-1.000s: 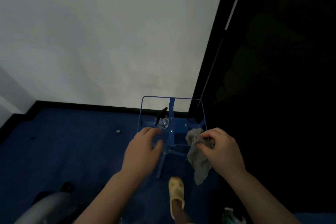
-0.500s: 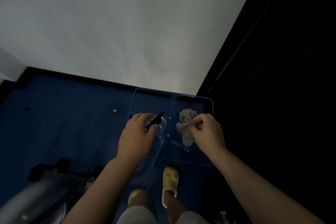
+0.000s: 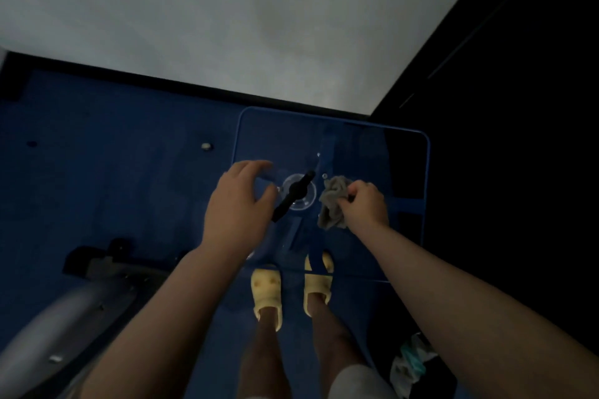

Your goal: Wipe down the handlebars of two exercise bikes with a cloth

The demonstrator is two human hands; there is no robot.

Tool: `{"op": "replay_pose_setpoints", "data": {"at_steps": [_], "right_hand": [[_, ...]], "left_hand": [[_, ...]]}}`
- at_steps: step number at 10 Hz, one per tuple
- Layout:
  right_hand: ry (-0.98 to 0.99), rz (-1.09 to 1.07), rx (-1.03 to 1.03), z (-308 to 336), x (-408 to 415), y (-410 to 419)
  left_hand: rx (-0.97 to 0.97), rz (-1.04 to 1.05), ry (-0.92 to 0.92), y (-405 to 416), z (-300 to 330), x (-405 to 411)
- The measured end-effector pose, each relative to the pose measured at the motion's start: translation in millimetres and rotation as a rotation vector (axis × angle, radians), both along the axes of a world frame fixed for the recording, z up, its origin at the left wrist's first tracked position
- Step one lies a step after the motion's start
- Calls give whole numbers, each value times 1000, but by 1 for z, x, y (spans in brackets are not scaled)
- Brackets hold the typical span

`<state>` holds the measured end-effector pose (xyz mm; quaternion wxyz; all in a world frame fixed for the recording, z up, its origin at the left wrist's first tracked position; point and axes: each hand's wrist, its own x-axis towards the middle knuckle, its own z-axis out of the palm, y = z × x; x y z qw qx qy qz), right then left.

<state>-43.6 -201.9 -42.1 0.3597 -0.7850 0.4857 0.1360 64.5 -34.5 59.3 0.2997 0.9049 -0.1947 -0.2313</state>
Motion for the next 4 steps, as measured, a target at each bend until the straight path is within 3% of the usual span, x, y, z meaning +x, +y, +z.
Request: {"op": "replay_pose_setpoints", "data": {"at_steps": [2,4], "right_hand": [[8,6,-20,2,-4,-5],[-70,-35,-132,48,5,-14]], "left_hand": [[10,-31,44,-4,-2,5],[-45,-105,-31,-13,39,17]]}}
